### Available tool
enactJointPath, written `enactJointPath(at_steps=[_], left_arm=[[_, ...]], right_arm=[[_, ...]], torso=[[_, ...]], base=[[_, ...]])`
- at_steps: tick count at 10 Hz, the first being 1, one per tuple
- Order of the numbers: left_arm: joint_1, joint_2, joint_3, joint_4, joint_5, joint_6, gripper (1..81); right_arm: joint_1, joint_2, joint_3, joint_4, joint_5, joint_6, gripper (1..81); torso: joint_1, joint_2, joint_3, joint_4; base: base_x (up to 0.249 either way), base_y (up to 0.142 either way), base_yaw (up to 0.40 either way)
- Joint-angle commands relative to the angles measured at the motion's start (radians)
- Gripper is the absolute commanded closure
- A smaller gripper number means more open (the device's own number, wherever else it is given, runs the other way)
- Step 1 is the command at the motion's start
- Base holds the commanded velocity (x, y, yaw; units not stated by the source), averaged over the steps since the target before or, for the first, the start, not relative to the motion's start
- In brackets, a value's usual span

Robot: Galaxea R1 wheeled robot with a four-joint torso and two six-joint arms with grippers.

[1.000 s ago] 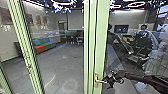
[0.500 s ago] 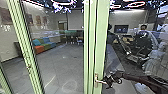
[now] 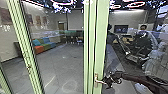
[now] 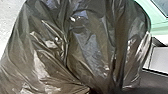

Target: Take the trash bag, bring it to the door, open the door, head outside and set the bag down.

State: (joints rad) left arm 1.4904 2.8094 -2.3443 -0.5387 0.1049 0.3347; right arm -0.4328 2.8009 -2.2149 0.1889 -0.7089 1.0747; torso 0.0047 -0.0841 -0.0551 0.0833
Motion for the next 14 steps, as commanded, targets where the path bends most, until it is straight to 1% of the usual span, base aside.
enactJointPath(at_steps=[1,3,5,6,7,9,13,14], left_arm=[[-0.060,-0.005,0.013,-0.012,0.084,-0.002,81.1],[-0.060,-0.005,0.013,-0.012,0.084,-0.003,81.1],[-0.060,-0.005,0.013,-0.012,0.084,-0.003,81.1],[-0.060,-0.005,0.013,-0.012,0.084,-0.003,81.1],[-0.060,-0.005,0.013,-0.012,0.084,-0.003,81.1],[-0.055,-0.005,0.013,-0.010,0.084,-0.003,81.1],[-0.055,-0.002,0.006,-0.010,0.084,-0.003,81.1],[-0.052,-0.003,0.006,-0.012,0.084,-0.003,81.1]], right_arm=[[0.128,0.047,-0.025,-0.002,-0.020,0.002,1.0],[0.131,0.070,-0.061,-0.002,-0.015,-0.001,1.0],[0.136,0.073,-0.075,-0.002,-0.011,-0.001,1.0],[0.143,0.073,-0.080,0.000,-0.007,-0.001,1.0],[0.157,0.067,-0.080,0.006,-0.007,0.001,1.0],[0.185,0.041,-0.075,0.018,-0.001,0.002,1.0],[0.228,-0.001,-0.078,0.043,0.000,0.004,1.0],[0.234,-0.005,-0.083,0.046,0.012,0.004,1.0]], torso=[[0.000,0.000,-0.040,0.000],[-0.002,-0.001,-0.087,0.000],[-0.003,-0.002,-0.136,0.000],[-0.003,-0.002,-0.143,0.000],[-0.003,-0.002,-0.125,-0.001],[-0.004,-0.002,-0.136,-0.001],[-0.003,-0.001,-0.136,-0.002],[-0.003,-0.001,-0.136,-0.002]], base=[[0.000,0.000,0.000],[0.000,0.000,0.000],[0.000,0.000,0.000],[0.000,0.000,0.000],[0.000,0.000,0.000],[0.000,0.000,0.000],[0.000,0.000,0.000],[0.000,0.000,0.000]])
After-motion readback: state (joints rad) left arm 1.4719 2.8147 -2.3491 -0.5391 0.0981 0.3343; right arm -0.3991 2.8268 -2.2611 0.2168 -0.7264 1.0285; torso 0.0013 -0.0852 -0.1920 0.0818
